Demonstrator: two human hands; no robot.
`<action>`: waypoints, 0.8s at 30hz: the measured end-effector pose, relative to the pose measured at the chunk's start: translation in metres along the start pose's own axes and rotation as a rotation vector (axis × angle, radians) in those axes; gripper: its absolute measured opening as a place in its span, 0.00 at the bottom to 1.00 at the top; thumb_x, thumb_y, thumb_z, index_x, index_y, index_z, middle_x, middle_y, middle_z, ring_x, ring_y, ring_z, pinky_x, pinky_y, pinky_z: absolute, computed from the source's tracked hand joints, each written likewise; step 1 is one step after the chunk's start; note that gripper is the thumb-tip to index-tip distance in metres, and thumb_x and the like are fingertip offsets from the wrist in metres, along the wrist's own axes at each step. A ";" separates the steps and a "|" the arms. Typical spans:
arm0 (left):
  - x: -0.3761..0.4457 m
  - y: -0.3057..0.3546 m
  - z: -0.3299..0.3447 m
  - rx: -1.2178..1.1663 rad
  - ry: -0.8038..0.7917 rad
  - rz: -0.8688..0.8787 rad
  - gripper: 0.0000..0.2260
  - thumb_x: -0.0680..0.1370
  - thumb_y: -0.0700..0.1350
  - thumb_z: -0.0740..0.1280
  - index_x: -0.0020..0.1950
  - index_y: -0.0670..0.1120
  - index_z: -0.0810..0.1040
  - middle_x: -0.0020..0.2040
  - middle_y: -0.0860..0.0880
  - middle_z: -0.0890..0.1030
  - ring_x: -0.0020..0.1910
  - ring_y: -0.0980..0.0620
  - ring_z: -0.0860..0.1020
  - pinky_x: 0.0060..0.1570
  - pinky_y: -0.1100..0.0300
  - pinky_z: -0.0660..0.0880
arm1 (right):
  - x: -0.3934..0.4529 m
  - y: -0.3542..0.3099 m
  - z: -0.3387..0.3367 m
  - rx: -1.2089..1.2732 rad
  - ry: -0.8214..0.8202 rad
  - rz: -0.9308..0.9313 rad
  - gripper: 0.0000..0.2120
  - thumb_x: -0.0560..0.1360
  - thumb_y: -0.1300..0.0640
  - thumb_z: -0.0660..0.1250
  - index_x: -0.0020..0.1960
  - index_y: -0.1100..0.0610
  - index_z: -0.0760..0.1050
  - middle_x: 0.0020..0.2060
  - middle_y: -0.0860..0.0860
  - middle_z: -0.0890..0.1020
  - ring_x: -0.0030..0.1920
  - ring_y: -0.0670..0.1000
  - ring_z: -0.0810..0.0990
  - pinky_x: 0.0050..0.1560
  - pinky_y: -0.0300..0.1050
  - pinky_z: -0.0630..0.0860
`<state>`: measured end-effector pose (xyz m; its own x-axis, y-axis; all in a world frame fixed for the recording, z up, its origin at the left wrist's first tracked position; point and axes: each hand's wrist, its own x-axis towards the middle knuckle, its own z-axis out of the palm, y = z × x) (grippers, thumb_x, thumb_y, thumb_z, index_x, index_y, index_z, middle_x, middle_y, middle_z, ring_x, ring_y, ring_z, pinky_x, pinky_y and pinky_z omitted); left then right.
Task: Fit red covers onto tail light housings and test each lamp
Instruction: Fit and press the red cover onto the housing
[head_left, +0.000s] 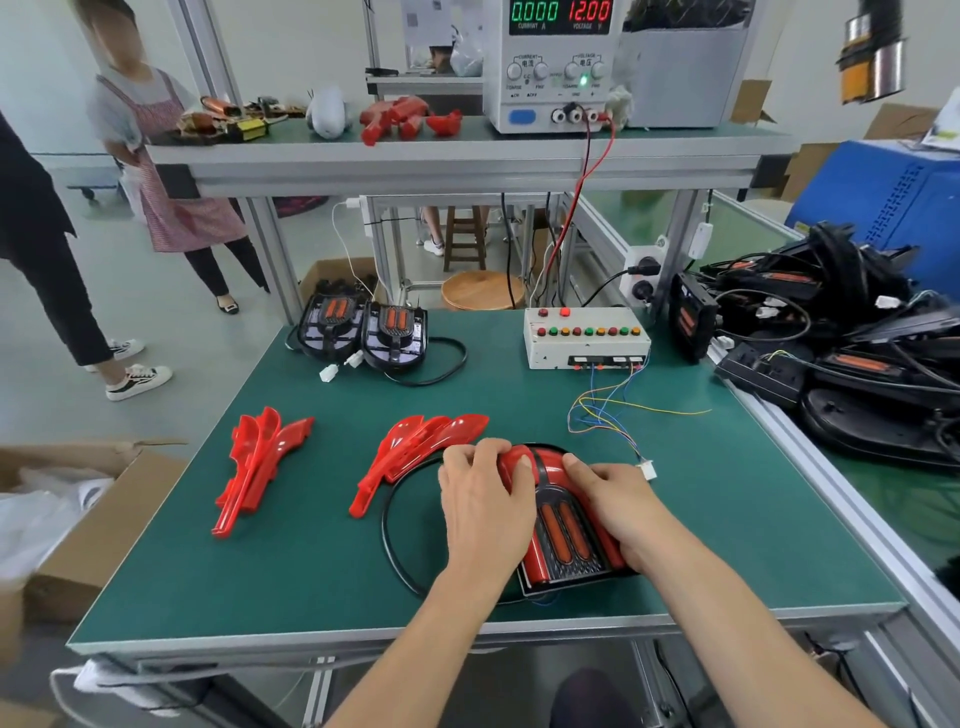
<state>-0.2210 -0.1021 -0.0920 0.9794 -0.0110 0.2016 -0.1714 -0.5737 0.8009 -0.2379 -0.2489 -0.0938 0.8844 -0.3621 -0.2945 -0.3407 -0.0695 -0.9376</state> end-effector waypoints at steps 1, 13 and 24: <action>0.000 0.000 -0.001 -0.042 -0.033 -0.025 0.12 0.82 0.52 0.66 0.64 0.52 0.77 0.57 0.52 0.70 0.58 0.51 0.72 0.58 0.61 0.65 | 0.000 0.000 0.000 0.010 -0.005 0.006 0.23 0.82 0.47 0.66 0.47 0.69 0.81 0.42 0.64 0.86 0.36 0.56 0.84 0.43 0.51 0.83; 0.019 -0.002 -0.022 -0.904 -0.584 -0.581 0.18 0.78 0.46 0.74 0.66 0.42 0.77 0.56 0.43 0.86 0.54 0.46 0.85 0.52 0.48 0.82 | 0.002 -0.008 -0.013 0.002 -0.047 -0.199 0.17 0.80 0.46 0.68 0.41 0.58 0.83 0.33 0.49 0.86 0.34 0.46 0.82 0.33 0.36 0.77; 0.027 0.000 -0.023 -1.135 -0.526 -0.565 0.19 0.77 0.43 0.71 0.67 0.40 0.78 0.59 0.40 0.85 0.53 0.44 0.85 0.45 0.49 0.83 | -0.030 -0.008 -0.016 -0.341 0.537 -0.598 0.16 0.77 0.39 0.66 0.58 0.48 0.75 0.51 0.42 0.75 0.54 0.45 0.75 0.58 0.41 0.70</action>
<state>-0.1966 -0.0837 -0.0738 0.8254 -0.4546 -0.3348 0.5174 0.3718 0.7707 -0.2669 -0.2523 -0.0744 0.7044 -0.5594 0.4369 -0.0203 -0.6312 -0.7754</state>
